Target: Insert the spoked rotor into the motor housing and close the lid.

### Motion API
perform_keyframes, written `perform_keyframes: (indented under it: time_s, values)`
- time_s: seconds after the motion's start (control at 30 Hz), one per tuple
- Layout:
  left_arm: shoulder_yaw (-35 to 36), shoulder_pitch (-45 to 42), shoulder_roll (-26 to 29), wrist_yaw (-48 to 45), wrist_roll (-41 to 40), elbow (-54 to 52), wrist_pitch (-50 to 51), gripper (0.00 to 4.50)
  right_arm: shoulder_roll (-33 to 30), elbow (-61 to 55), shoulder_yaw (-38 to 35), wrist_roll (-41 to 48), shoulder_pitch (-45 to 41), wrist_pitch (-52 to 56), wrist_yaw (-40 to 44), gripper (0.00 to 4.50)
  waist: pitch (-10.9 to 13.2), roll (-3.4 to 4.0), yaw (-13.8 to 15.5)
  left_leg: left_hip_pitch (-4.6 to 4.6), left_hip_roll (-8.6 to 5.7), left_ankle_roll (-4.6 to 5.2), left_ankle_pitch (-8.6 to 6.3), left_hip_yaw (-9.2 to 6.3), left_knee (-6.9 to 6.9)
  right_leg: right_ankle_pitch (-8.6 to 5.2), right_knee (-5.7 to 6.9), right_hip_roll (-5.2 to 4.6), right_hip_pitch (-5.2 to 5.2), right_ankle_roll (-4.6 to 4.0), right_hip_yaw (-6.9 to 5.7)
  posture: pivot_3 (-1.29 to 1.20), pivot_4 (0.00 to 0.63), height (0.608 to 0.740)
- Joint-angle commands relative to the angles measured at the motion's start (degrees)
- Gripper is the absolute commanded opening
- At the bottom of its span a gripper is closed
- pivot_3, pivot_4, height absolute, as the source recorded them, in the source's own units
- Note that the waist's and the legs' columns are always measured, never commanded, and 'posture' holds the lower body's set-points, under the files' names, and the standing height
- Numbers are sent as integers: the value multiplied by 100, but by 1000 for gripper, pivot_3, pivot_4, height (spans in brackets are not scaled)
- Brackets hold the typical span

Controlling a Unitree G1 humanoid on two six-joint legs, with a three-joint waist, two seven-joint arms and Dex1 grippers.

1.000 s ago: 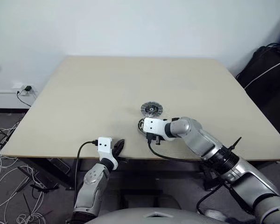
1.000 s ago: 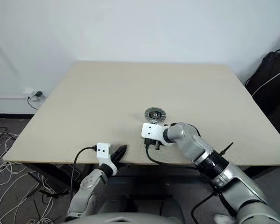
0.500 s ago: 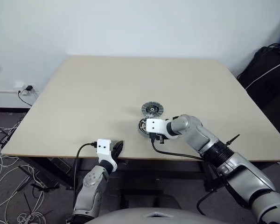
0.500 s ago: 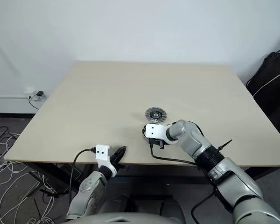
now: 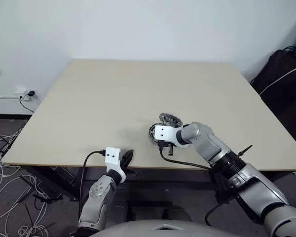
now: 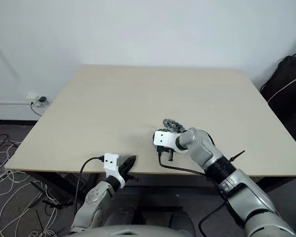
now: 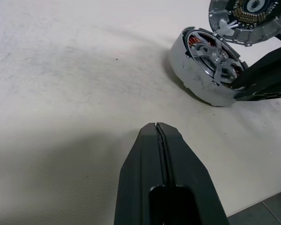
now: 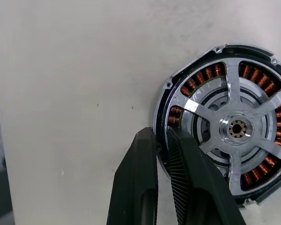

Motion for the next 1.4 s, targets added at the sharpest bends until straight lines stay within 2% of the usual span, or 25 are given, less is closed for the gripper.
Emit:
perform_keyframes:
  time_s: [0.03, 0.23, 0.43, 0.63, 0.77, 0.87, 1.07, 1.4]
  values:
    - [-39, -52, -42, 15, 32, -246, -152, 0, -42, -890, -502, 270, 140, 754, 0, 109, 0, 0, 15, -2, 0, 0, 0, 0, 0, 0, -2, -1, -2, 0, 0, 0, 0, 740]
    - [-50, -33, -91, 19, 13, -178, -202, 0, -137, -2308, -924, 815, 633, 2305, -16, 70, 0, 1, 44, -22, 1, 1, -1, 0, -3, -2, -2, -4, -24, -2, 1, 0, 0, 740]
    - [-65, -61, -121, -9, 4, -110, -198, 0, 549, -2704, -1220, 1234, 710, 3767, -742, 32, -1, 1, 37, -19, 2, 0, -1, 1, -2, 0, 3, -6, -22, 0, -2, 0, 0, 740]
    - [-47, -57, -120, -12, 7, -101, -186, 0, 609, -2686, -884, 1364, 587, 3606, -1156, 32, 0, 1, 38, -21, -4, 1, -1, 4, -2, 1, -2, -6, -23, 1, -2, 0, 0, 740]
    - [-2, -25, -108, 20, 2, -110, -181, 0, -78, -2730, -295, 1217, 421, 2393, -790, 32, 2, 1, 34, -21, -5, 2, -1, 5, -2, 1, -3, 2, -23, 1, -4, 0, 0, 740]
    - [19, -34, -113, 29, -4, -92, -185, 0, -510, -2528, 71, 994, 262, 1600, -583, 636, 2, 0, 14, -20, -5, 2, -1, 5, 0, 0, -1, 15, -22, 2, -5, 0, 0, 740]
    - [51, -62, -123, 33, -24, -44, -203, 0, -614, -1868, 401, 607, 18, 875, -511, 2583, 3, -1, -18, -18, 1, 2, 0, 5, 2, 0, -1, 26, -21, 2, -4, 0, 0, 740]
    - [86, -57, -123, 15, -23, 17, -247, 0, -484, -876, 713, 120, -316, 64, -185, 2583, 3, -1, -14, -17, 0, 2, 0, 4, 10, 1, 2, 26, -17, 3, -2, 0, 0, 740]
